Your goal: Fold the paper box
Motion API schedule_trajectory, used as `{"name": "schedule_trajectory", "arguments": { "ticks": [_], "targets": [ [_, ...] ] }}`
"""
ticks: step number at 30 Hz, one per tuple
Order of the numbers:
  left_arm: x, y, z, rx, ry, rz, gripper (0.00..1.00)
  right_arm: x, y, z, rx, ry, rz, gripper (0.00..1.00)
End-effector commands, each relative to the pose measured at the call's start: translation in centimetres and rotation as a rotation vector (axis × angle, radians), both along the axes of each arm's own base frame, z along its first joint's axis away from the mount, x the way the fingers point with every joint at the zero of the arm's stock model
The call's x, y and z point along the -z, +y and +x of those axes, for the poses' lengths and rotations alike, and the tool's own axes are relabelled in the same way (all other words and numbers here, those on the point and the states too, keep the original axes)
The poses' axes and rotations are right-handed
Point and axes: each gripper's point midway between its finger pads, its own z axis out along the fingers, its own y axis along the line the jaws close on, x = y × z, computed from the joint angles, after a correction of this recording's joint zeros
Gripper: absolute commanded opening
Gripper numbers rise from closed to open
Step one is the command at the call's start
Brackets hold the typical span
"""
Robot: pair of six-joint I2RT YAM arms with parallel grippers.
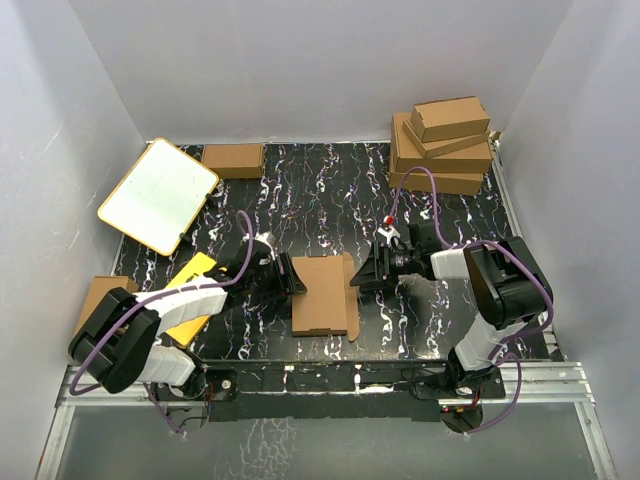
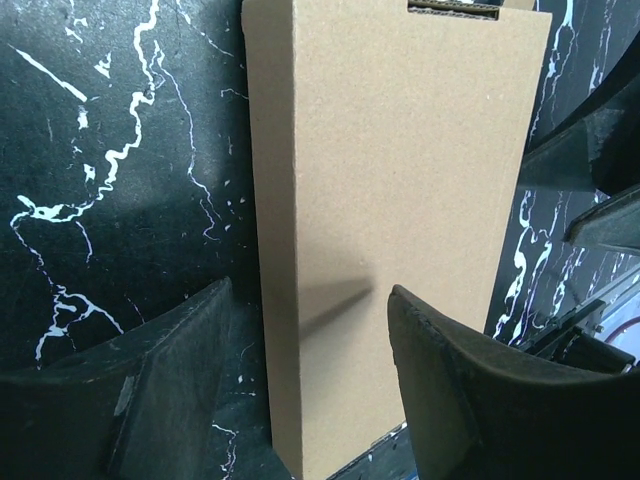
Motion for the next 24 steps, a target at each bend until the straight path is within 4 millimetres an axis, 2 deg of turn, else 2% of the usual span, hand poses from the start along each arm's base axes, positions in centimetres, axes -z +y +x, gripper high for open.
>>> {"name": "schedule_trajectory", "arguments": {
  "ticks": [1, 15, 17, 24],
  "targets": [
    [-0.6, -0.3, 0.5, 0.008, -0.020, 0.002, 0.60, -0.7, 0.5, 1.3, 0.017, -0.013, 0.007, 0.65],
    [-0.4, -0.8, 0.3, 0.024, -0.012, -0.024, 0.56, -0.7, 1.1, 1.1, 0.025, 0.048, 0.055, 0.61],
    [0.3, -0.8, 0.2, 0.026, 0.006, -0.014, 0.55, -0.8, 1.1, 1.1, 0.024, 0.050, 0.062, 0.60],
    [0.6, -1.0, 0.2, 0.034, 0.014, -0.016, 0.54, -1.4, 1.3, 0.9, 0.006, 0.050, 0.092, 0.58]
  ]
}}
